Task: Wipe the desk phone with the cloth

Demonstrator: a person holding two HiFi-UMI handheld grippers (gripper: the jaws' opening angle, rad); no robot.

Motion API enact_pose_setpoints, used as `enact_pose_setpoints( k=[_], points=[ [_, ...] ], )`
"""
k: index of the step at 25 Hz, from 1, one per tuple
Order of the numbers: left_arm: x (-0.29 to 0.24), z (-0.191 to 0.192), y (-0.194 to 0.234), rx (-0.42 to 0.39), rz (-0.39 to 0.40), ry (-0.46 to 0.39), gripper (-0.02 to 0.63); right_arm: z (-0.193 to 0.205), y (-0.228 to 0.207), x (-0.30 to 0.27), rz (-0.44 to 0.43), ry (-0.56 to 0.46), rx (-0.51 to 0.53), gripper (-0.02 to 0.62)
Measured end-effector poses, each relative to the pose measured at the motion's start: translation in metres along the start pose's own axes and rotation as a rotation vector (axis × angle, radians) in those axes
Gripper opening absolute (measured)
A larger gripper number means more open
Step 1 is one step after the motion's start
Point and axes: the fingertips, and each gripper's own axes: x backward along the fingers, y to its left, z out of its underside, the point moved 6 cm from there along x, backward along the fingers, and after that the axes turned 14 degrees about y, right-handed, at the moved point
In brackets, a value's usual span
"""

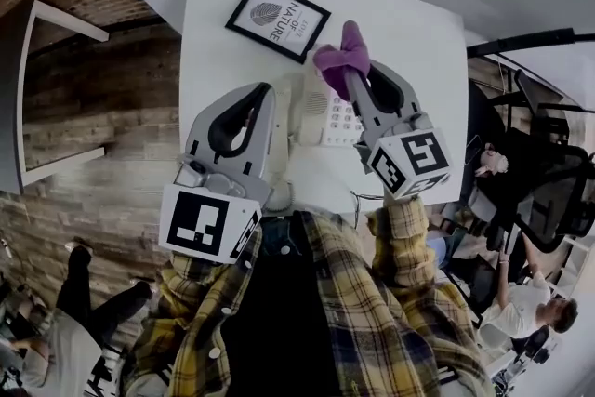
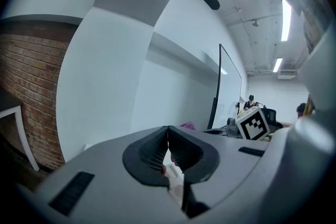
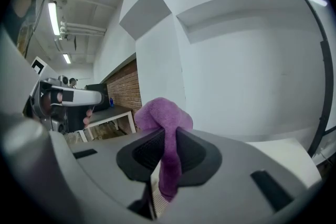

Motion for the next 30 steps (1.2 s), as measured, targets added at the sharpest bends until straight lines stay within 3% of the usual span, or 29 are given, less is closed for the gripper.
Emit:
enact_pose_setpoints(
  k=[12, 21, 30],
  points=[
    [-0.005, 0.014, 0.005, 0.021, -0.025, 0.035, 0.014, 0.032, -0.018, -0.056, -0.005, 0.165, 0.018, 0.061],
    [-0.004, 0.022, 0.003, 0.050, -0.027, 0.056, 0.014, 0.066, -0.031, -0.093, 0.032, 0.382, 0.074, 0.061],
    [0.000, 0.022, 0.004, 0.054, -0.027, 0.032, 0.015, 0.075, -0.025, -0.109, 0.041, 0.481, 0.090, 0.060]
  ],
)
